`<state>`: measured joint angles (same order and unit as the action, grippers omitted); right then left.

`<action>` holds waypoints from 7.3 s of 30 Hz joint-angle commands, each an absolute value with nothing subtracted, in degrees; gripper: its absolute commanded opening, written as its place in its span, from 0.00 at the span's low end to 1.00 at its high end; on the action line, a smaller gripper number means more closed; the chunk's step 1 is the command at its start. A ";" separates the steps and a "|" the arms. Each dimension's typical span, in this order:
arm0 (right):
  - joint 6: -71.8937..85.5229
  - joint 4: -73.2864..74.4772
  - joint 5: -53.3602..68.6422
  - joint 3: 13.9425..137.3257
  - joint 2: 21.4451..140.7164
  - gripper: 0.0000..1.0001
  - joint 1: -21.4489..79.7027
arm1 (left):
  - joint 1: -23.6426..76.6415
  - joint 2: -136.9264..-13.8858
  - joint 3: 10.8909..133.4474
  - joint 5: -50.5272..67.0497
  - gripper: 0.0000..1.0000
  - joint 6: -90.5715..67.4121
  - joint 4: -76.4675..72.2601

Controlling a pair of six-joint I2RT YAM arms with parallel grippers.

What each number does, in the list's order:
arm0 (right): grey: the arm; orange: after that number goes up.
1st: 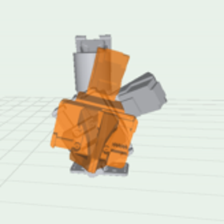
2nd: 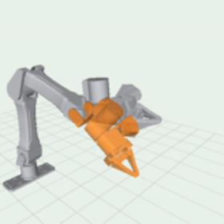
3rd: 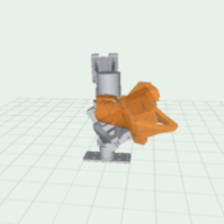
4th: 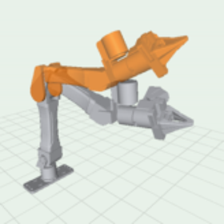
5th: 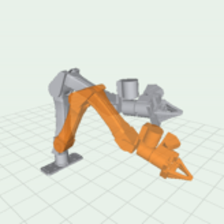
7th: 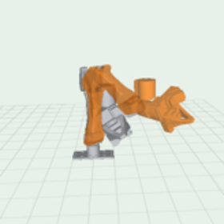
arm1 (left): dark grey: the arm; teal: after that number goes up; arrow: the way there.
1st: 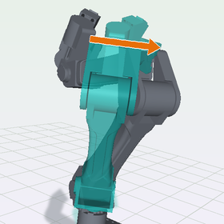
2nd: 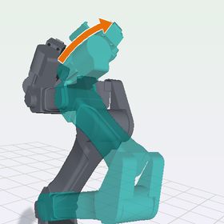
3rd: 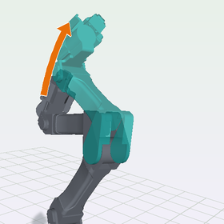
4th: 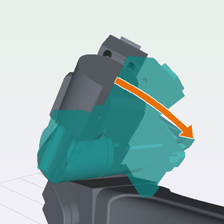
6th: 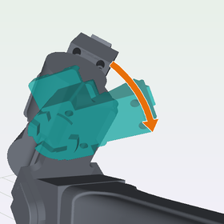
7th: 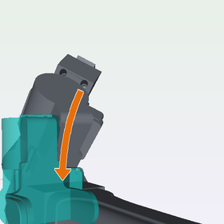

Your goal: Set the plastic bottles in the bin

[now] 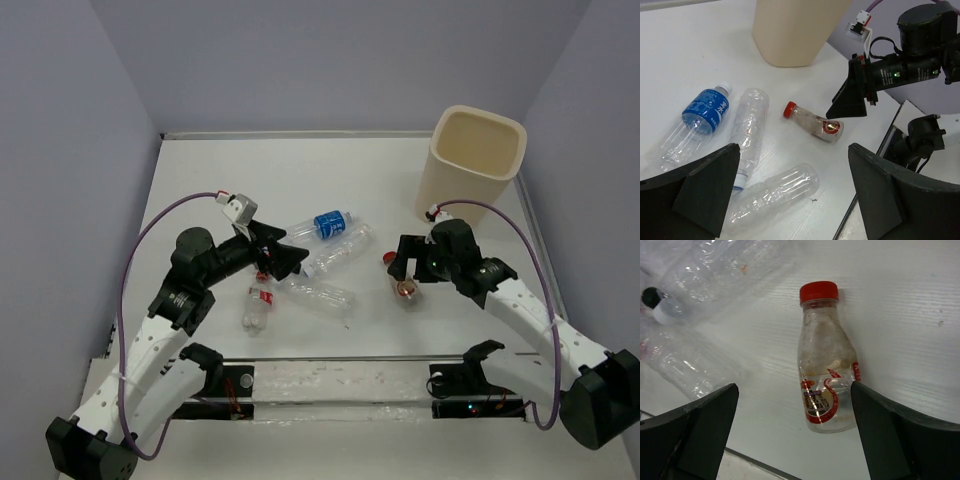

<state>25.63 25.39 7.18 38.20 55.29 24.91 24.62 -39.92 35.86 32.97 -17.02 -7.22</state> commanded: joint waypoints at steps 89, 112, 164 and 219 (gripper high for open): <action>24.25 9.76 13.09 44.92 37.19 0.86 6.50 | 49.40 -103.07 80.23 -0.71 0.99 8.88 7.55; 25.58 12.21 16.52 44.20 31.73 0.85 6.50 | 49.83 -113.64 84.11 2.28 0.51 9.05 9.48; 29.79 14.07 30.32 25.58 25.84 0.61 6.50 | 49.13 -145.64 148.36 3.34 0.99 -23.82 -53.97; 66.00 -14.59 -11.60 65.12 110.30 1.00 37.44 | 44.65 -31.99 43.59 -15.82 0.99 -6.06 -0.53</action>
